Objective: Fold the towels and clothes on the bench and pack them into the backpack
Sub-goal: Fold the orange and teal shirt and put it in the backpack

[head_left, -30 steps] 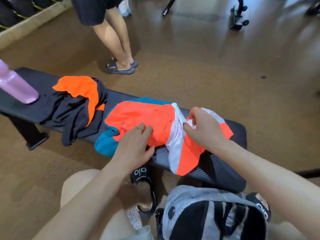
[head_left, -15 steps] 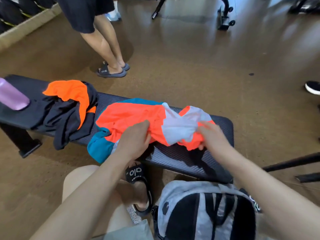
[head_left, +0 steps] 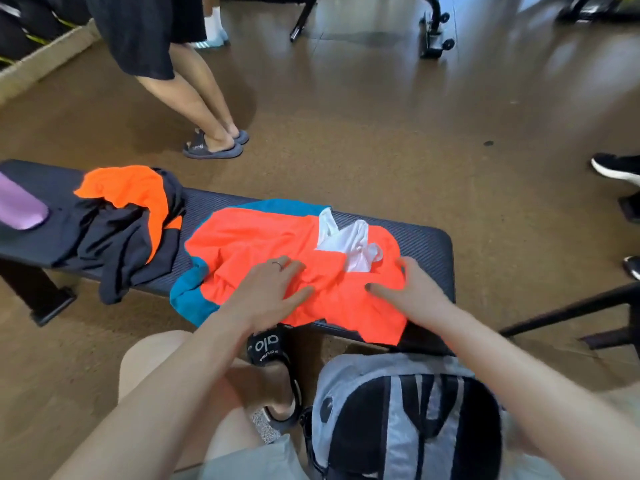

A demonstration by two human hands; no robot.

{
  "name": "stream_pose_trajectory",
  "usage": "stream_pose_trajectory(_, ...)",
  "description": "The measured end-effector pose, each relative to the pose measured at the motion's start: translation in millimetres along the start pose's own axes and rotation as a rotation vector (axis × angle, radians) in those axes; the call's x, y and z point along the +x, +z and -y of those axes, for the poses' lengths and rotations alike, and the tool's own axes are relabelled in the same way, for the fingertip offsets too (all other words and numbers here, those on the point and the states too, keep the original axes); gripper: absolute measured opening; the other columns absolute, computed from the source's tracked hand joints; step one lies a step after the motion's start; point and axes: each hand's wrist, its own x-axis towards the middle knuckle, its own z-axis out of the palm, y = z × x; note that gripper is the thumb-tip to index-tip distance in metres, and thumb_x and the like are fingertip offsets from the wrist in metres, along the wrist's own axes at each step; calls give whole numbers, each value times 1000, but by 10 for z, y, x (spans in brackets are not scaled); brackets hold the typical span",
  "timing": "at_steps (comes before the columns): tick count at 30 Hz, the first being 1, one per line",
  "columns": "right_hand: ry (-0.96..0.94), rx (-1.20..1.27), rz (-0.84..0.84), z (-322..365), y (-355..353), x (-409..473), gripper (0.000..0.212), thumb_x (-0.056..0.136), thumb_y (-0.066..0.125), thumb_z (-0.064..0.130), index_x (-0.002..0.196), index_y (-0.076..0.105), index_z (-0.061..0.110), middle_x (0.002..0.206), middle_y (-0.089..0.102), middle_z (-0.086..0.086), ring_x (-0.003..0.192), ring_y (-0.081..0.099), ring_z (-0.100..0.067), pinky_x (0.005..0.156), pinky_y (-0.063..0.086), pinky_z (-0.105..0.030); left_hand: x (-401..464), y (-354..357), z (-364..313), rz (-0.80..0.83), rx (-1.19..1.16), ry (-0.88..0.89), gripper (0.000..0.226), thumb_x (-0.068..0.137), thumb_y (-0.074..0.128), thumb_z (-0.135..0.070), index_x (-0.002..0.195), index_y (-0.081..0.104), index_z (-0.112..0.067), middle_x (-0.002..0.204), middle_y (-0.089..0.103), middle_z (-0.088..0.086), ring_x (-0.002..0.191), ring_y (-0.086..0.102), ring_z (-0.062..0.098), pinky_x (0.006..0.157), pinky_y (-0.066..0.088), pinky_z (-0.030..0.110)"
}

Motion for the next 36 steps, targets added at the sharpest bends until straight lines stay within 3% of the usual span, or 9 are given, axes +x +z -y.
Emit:
stream_pose_trajectory(3, -71, -104, -129, -50, 183, -96, 66, 82, 68, 24, 141, 42, 13, 130, 58, -9, 121, 55, -31, 98, 45, -42, -8, 40, 25, 43, -34, 72, 50, 91, 43, -60, 114, 62, -20, 111, 57, 1, 102, 56, 27, 91, 47, 43)
stream_pose_trajectory(7, 60, 213, -183, -80, 16, -73, 32, 82, 54, 12, 112, 60, 15, 100, 64, -1, 93, 60, -25, 68, 41, -31, -29, -6, 23, -8, -121, 126, 30, 93, 48, -49, 101, 58, -22, 103, 54, -4, 96, 55, 23, 87, 46, 43)
stream_pose_trajectory(11, 151, 295, -315, -356, -403, -9, 29, 83, 51, -2, 108, 65, 7, 101, 66, -7, 104, 61, -30, 76, 39, -31, -43, -84, -102, -88, -198, 183, 21, 92, 57, -41, 96, 52, -20, 97, 49, -5, 91, 52, 21, 82, 44, 42)
stream_pose_trajectory(14, 166, -54, -262, -674, -574, -79, 40, 87, 57, 4, 126, 55, 10, 110, 64, -9, 103, 60, -30, 77, 42, -34, -107, -39, -161, -18, -178, 316, 27, 90, 65, -36, 110, 56, -20, 110, 52, -2, 95, 53, 21, 86, 47, 43)
stream_pose_trajectory(18, -90, -168, -445, -643, -506, -179, 48, 82, 56, 0, 129, 53, 9, 119, 59, -12, 110, 56, -32, 88, 47, -43, -59, 108, -180, 131, 97, 443, 59, 87, 58, -49, 143, 47, -34, 147, 44, 11, 128, 49, 27, 104, 43, 39)
stream_pose_trajectory(22, -417, -237, -302, -343, -109, -327, 45, 82, 65, 22, 126, 58, 15, 116, 59, -7, 110, 54, -29, 90, 47, -43, 68, 92, -173, 157, 11, 213, 68, 90, 43, -67, 149, 39, -35, 153, 39, 8, 137, 41, 26, 114, 35, 39)
stream_pose_trajectory(26, -632, -726, -94, -335, 198, -321, 56, 66, 63, 48, 115, 62, 20, 110, 60, -4, 109, 54, -30, 88, 44, -44, 147, 55, -83, 135, -163, -2, 77, 87, 30, -73, 145, 42, -23, 140, 49, 2, 126, 48, 22, 109, 35, 32)
stream_pose_trajectory(31, -776, -700, -193, -454, 168, -312, 18, 80, 56, 31, 91, 64, 18, 96, 61, -3, 94, 56, -29, 81, 48, -43, 168, 170, 30, 194, -8, -67, 83, 83, 17, -76, 150, 39, -33, 157, 36, 10, 145, 34, 25, 118, 30, 40)
stream_pose_trajectory(36, -911, -692, -181, -594, -77, -481, 5, 82, 59, 19, 85, 60, 16, 94, 59, -4, 92, 54, -29, 87, 43, -39, 207, 209, 23, 228, 108, -187, 87, 77, 7, -79, 154, 26, -46, 167, 18, 5, 154, 13, 26, 123, 21, 47)
